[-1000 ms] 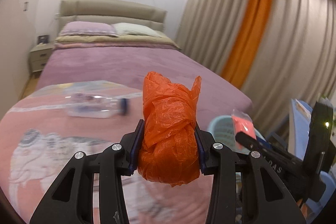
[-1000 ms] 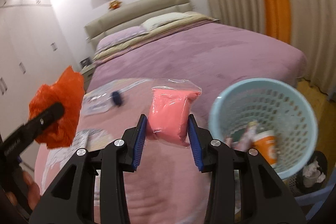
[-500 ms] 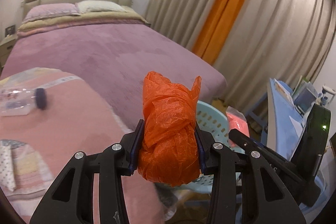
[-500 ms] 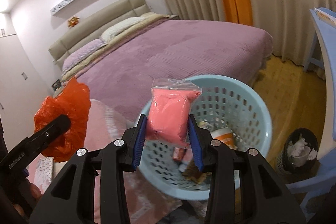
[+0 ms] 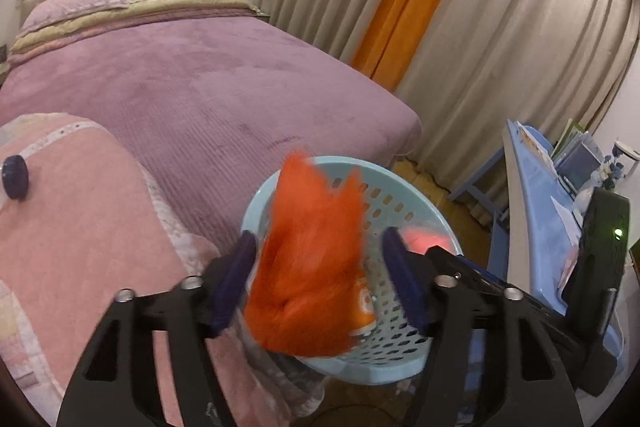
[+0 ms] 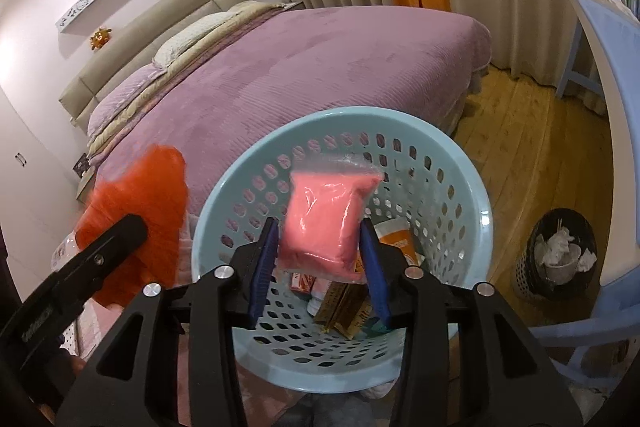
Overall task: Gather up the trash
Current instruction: 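Carry bag and packet over the blue basket and open both tools, then move both open tools back to the rug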
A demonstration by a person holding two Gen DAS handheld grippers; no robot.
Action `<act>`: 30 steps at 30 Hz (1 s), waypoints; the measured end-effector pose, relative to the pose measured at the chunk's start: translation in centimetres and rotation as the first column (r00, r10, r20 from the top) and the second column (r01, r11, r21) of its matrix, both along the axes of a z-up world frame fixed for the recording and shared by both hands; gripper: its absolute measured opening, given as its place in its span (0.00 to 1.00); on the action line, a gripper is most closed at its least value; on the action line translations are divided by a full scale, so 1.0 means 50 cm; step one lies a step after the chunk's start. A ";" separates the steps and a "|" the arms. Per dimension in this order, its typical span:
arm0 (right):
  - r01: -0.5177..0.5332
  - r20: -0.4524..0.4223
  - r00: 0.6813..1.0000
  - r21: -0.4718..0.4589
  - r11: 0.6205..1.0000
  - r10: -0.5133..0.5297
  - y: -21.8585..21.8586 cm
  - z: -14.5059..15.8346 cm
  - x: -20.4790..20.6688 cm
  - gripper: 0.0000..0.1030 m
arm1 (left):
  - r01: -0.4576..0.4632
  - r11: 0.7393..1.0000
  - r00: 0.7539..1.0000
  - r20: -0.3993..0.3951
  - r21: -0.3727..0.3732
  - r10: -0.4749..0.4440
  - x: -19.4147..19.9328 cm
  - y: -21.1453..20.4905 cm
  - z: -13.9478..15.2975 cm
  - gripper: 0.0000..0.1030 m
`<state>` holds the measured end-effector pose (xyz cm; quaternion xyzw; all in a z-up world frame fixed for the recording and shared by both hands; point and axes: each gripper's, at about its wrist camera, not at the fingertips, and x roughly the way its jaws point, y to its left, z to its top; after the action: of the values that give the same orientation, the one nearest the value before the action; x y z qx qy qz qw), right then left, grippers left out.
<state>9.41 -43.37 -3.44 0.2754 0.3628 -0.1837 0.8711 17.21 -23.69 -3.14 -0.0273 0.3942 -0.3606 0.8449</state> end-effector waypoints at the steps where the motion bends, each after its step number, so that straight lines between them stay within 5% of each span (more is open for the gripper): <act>1: 0.004 0.000 1.000 0.000 1.000 -0.004 0.001 -0.002 -0.002 0.49 | 0.001 1.000 1.000 0.001 -0.004 -0.001 -0.003 0.003 0.001 0.70; 17: -0.092 0.078 0.992 -0.032 0.995 0.094 0.073 0.059 -0.015 0.51 | -0.094 0.990 0.990 0.099 -0.107 0.104 -0.053 0.144 0.106 0.72; 30: -0.252 0.148 0.952 -0.122 0.960 0.269 0.237 0.151 0.026 0.51 | -0.290 0.949 0.930 0.197 -0.127 0.310 -0.092 0.376 0.232 0.72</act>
<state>10.69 -31.52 4.09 0.1943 0.3135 -0.0621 0.9274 12.60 -4.88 8.46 -0.0885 0.2742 -0.2465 0.9253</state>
